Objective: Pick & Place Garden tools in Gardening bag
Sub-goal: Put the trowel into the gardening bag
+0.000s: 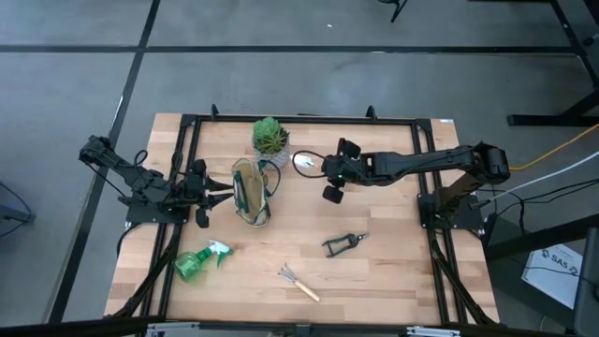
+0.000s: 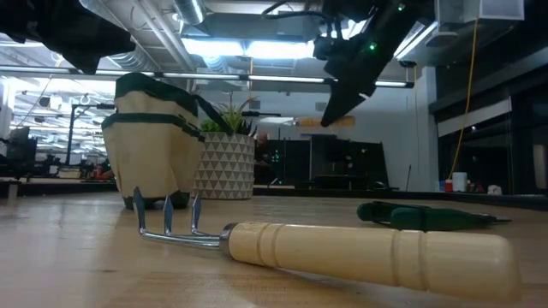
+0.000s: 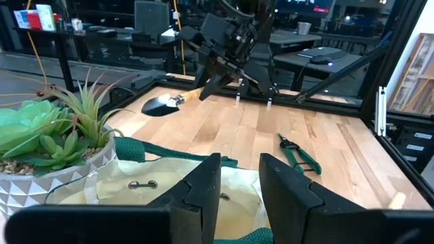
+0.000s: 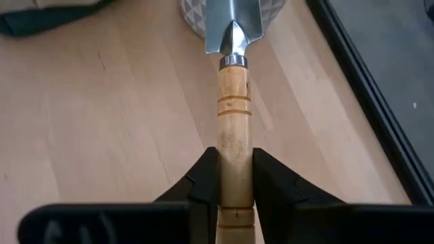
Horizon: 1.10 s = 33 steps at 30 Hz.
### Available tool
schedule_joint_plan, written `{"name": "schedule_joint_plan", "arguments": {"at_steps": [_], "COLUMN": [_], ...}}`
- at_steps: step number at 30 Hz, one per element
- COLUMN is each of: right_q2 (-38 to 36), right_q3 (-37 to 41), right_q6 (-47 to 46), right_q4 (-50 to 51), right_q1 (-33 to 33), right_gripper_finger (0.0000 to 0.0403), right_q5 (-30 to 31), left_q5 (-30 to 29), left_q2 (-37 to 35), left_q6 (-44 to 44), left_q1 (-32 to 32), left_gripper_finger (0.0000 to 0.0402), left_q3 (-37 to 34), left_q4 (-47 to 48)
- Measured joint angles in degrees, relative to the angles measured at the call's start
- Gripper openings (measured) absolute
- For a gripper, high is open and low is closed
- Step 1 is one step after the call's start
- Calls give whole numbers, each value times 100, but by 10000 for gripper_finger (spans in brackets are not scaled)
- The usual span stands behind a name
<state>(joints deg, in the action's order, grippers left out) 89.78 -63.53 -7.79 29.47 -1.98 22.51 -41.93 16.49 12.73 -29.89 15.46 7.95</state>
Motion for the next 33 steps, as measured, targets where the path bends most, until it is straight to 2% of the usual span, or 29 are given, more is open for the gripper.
{"name": "schedule_joint_plan", "arguments": {"at_steps": [17, 33], "right_q2": [-1, -2], "right_q3": [0, 0], "right_q6": [523, 1373], "right_q4": [-1245, -2827], "right_q1": [89, 691], "right_gripper_finger": [73, 76], "right_q5": [-21, -1133], "left_q5": [0, 0], "left_q2": [0, 0], "left_q6": [0, 0], "left_q1": [-1, -2], "left_gripper_finger": [98, 97], "left_q3": [0, 0], "left_q4": [-3, -3]}}
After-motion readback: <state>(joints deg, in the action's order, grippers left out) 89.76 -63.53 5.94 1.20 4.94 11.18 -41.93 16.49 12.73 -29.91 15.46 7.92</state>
